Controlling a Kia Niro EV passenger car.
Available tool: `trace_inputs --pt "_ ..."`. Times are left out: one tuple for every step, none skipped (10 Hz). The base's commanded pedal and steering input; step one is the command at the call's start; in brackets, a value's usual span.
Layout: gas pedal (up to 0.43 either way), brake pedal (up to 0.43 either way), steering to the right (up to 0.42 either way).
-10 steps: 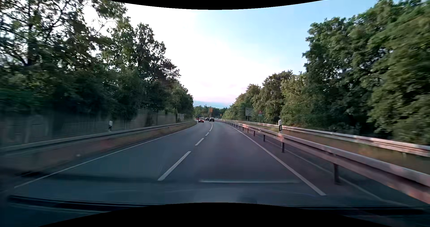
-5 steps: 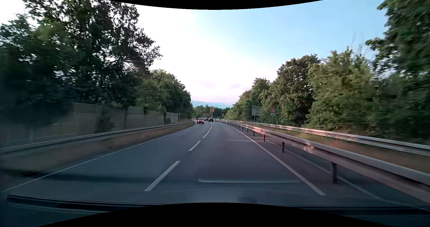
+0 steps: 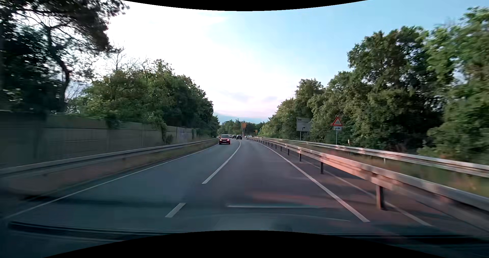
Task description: Follow the waypoints while adhering to traffic rules and regulations
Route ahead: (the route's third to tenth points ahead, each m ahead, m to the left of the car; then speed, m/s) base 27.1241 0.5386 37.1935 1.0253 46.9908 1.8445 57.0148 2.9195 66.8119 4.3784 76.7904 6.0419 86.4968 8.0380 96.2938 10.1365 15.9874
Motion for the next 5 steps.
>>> trace_inputs --pt "0.087 0.0 -0.012" --pt "0.087 0.0 -0.013" --pt "0.087 0.0 -0.013" --pt "0.087 0.0 -0.013" --pt "0.087 0.0 -0.013"
